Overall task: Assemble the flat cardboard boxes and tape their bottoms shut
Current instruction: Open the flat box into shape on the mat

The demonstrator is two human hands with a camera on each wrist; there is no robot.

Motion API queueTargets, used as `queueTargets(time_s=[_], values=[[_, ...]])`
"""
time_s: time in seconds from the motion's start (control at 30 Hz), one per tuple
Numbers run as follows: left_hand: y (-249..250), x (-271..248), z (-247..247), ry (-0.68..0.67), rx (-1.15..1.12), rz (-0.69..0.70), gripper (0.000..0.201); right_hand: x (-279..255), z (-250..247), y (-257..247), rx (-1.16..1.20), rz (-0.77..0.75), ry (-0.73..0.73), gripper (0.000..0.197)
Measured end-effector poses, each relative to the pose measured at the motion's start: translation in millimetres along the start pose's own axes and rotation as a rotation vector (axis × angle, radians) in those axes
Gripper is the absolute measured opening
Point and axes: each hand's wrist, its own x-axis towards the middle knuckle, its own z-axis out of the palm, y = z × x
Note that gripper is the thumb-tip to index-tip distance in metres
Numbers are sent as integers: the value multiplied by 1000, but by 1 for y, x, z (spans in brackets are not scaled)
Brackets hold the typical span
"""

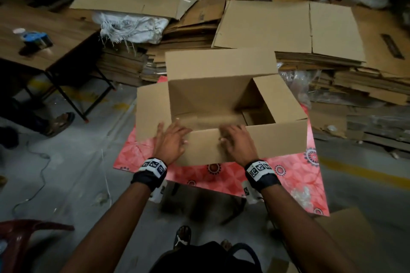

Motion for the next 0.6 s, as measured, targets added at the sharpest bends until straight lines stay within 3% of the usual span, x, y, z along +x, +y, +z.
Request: queueTargets(time_s=[0.13,0.2,0.33,0.43,0.6], values=[[-19,26,-3,21,161,-182,62,6,-3,18,-188,161,30,54],[-9,39,-4,-10,198,-214,69,12,-3,19,-211,172,8,56],[46,48,14,-84,85,-76,70,17,0,14,-135,186,76,51],[77,46,35,-118,4,-57,77,13,6,16,-114,175,134,48],[60,49,51,-102,26,4,89,10,9,19,-50,126,105,56]])
